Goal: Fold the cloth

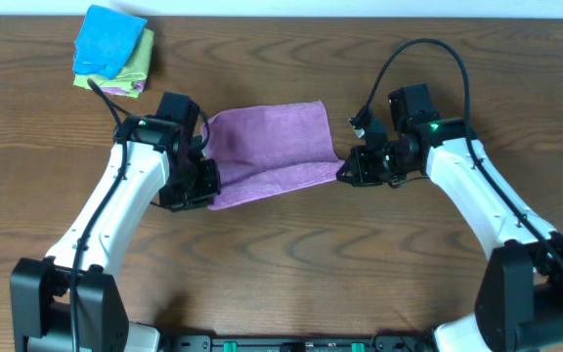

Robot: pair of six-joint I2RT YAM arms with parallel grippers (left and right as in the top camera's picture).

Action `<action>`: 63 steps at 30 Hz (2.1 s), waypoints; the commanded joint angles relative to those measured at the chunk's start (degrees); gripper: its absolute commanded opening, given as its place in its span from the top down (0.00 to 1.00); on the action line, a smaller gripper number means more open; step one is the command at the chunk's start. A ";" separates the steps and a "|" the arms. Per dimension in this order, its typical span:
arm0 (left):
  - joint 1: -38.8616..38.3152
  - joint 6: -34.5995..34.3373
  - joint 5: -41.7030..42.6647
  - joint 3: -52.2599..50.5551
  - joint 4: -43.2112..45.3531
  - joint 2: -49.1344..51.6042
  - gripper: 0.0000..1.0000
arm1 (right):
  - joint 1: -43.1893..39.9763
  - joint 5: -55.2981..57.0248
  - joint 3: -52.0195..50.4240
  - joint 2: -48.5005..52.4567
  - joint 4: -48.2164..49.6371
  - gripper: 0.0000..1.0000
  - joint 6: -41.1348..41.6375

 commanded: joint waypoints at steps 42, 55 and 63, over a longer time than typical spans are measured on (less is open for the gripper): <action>5.07 -8.83 -10.43 1.14 15.65 5.88 0.94 | 4.22 6.60 1.25 6.36 24.00 0.99 3.08; 5.22 -6.80 0.07 1.16 8.92 8.04 0.94 | 4.17 6.38 7.41 8.52 15.98 0.99 2.58; 4.28 -2.32 2.71 1.16 -6.25 7.98 0.05 | 4.15 8.96 14.19 8.46 2.60 0.99 -3.56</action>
